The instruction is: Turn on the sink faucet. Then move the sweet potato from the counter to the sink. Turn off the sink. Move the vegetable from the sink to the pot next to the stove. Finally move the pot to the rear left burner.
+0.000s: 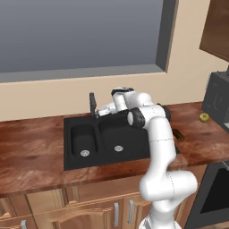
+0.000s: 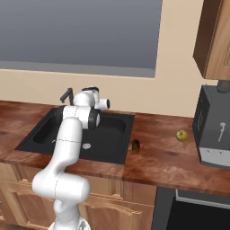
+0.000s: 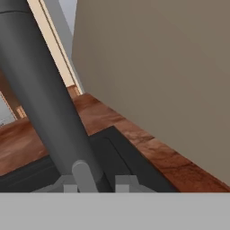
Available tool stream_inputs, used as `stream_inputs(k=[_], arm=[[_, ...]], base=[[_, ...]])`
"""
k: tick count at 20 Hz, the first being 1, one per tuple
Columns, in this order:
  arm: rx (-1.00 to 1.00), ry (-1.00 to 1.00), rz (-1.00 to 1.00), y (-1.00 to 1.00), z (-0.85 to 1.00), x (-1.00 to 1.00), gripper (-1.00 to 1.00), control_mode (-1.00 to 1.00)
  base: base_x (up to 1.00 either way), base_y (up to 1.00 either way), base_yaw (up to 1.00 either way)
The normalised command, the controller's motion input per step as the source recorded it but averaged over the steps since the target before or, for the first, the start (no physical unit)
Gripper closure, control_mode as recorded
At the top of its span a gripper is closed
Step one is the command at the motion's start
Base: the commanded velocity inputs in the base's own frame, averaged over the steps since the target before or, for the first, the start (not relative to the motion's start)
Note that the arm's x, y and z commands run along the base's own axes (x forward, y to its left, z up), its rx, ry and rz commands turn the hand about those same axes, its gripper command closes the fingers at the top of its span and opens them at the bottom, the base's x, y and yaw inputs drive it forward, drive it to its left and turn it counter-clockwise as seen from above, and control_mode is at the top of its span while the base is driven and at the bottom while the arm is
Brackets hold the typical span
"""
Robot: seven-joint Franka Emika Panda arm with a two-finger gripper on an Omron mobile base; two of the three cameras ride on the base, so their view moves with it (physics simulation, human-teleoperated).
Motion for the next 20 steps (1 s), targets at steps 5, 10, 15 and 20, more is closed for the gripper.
stream_inputs(k=[5,10,15,20], arm=[[0.04,0.08,-0.05,-0.54,-0.03,0.19,1.00,-1.00],[0.04,0.08,-0.03,-0.63,-0.14,0.17,1.00,-1.00],[0.00,0.05,-0.02,-0.65,-0.20,0.13,1.00,-1.00],[0.00,0.04,0.00,-0.63,-0.18,0.14,1.00,-1.00]], base=[[0.00,0.00,0.00],[0.00,0.00,0.00],[0.00,0.00,0.00],[0.00,0.00,0.00]])
